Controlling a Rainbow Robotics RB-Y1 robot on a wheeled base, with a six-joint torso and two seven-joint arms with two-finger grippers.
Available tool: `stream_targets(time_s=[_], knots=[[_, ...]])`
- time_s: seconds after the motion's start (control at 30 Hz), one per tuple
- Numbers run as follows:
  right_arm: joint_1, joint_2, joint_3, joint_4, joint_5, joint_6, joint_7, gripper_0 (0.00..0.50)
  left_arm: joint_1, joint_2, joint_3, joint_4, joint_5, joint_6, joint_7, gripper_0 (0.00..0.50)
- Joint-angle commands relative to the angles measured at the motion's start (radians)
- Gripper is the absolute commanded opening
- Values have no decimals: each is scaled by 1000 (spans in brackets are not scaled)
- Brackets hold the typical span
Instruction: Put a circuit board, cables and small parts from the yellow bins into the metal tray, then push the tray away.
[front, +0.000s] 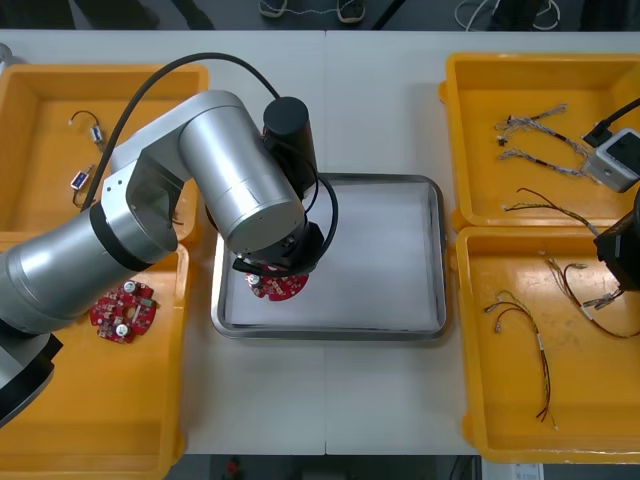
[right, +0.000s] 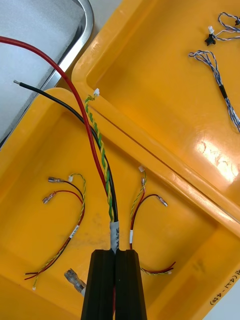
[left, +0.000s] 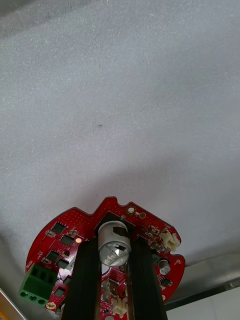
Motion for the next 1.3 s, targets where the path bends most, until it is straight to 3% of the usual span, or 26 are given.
stream_targets(time_s=[0.03, 0.37, 1.17, 1.2, 1.23, 1.27, 1.3], knots=[[-20, 0, 18, -23, 11, 3, 5, 0, -36, -17, -29, 7, -21, -22, 84, 0], [-18, 15, 18, -21, 10, 3, 7, 0, 15, 18, -31, 10, -31, -88, 87, 0], [-18, 15, 18, -21, -2, 3, 2, 0, 68, 58, -31, 10, -37, -123, 82, 14], [-18, 15, 18, -21, -1, 3, 2, 0, 68, 58, -31, 10, -37, -123, 84, 109], [-18, 14, 18, -23, 1, 3, 4, 0, 68, 58, -31, 10, -41, -123, 85, 255], [-18, 15, 18, -23, 1, 3, 4, 0, 68, 58, -31, 10, -39, -123, 85, 320], [-18, 14, 18, -21, 2, 3, 4, 0, 68, 58, -31, 10, -41, -125, 87, 424]])
